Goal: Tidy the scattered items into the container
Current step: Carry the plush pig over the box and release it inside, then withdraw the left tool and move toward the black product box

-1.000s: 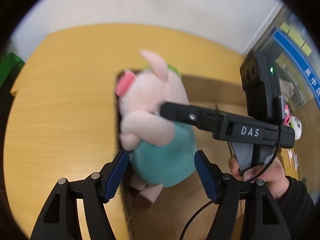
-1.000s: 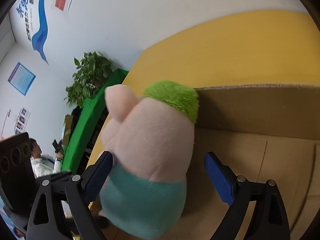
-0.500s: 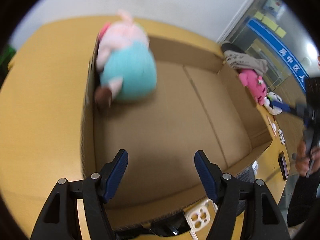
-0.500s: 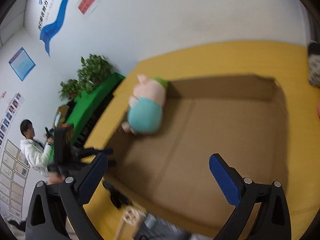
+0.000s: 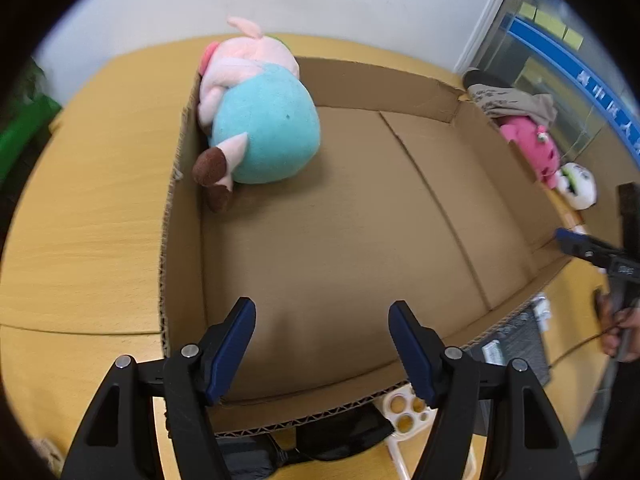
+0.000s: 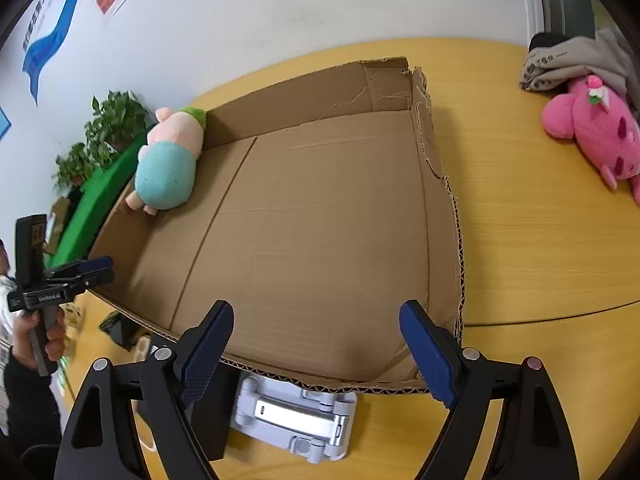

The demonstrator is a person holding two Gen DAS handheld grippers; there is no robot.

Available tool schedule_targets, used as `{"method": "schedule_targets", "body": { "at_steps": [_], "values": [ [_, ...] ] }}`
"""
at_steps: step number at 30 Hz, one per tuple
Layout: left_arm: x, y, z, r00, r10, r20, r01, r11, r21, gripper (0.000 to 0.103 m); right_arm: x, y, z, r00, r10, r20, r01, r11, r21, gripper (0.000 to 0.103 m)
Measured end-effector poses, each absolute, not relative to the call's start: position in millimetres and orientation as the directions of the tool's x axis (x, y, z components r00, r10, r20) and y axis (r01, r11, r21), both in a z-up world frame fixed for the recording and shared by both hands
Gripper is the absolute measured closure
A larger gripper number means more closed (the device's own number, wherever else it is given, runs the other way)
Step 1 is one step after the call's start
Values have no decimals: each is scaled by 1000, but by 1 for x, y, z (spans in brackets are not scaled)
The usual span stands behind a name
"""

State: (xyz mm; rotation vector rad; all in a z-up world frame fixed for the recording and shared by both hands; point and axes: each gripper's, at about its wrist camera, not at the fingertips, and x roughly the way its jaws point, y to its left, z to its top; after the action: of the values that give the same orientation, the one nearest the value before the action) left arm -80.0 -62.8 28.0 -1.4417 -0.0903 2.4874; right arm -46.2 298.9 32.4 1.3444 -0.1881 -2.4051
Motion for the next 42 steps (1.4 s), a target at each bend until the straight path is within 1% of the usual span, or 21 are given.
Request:
{"method": "schedule_targets", "body": {
  "at_steps": [2, 3, 5, 6, 7, 8, 11, 13, 18, 23, 32, 35, 42],
  "values": [
    [-72, -64, 34, -522, 218, -825, -141, -976, -168, 34, -39, 297, 39, -494, -341, -800, 240, -938, 252, 10],
    [-66, -65, 40, -556, 209, -804, -116, -978, -174, 34, -39, 296, 44, -507, -323, -799, 235, -944, 232, 6],
    [-46, -65, 62, -651, 192, -735, -79, -979, -186, 34, -23, 288, 64, -566, -302, -767, 261, -948, 181, 1],
    [-33, -63, 75, -698, 170, -696, -57, -982, -182, 32, -8, 282, 77, -610, -301, -733, 283, -947, 152, 0],
    [-24, -59, 84, -727, 146, -671, -38, -984, -173, 26, 1, 279, 85, -636, -298, -711, 292, -947, 136, 0],
    [-11, -53, 95, -763, 120, -635, -22, -987, -160, 25, 11, 276, 92, -664, -292, -688, 296, -948, 117, 0],
    [20, -36, 115, -823, 136, -551, -64, -987, -148, 25, 40, 263, 107, -727, -278, -628, 307, -949, 66, 0],
    [35, -24, 120, -838, 147, -525, -89, -987, -135, 25, 57, 256, 111, -757, -262, -599, 303, -952, 33, 0],
    [48, -6, 116, -838, 169, -519, -117, -984, -131, 25, 83, 249, 113, -775, -267, -572, 307, -951, 27, 0],
    [52, 2, 107, -821, 230, -523, -149, -970, -193, 25, 95, 246, 113, -778, -270, -567, 301, -953, 41, 0],
    [58, 19, 104, -811, 254, -528, -189, -966, -174, 25, 102, 238, 116, -790, -276, -548, 309, -950, 32, 0],
    [58, 23, 101, -805, 260, -534, -195, -965, -176, 25, 101, 237, 112, -785, -280, -553, 315, -949, 33, 0],
    [54, 24, 86, -781, 281, -557, -187, -957, -221, 25, 95, 235, 96, -756, -296, -584, 333, -942, 46, 0]
  ]
}}
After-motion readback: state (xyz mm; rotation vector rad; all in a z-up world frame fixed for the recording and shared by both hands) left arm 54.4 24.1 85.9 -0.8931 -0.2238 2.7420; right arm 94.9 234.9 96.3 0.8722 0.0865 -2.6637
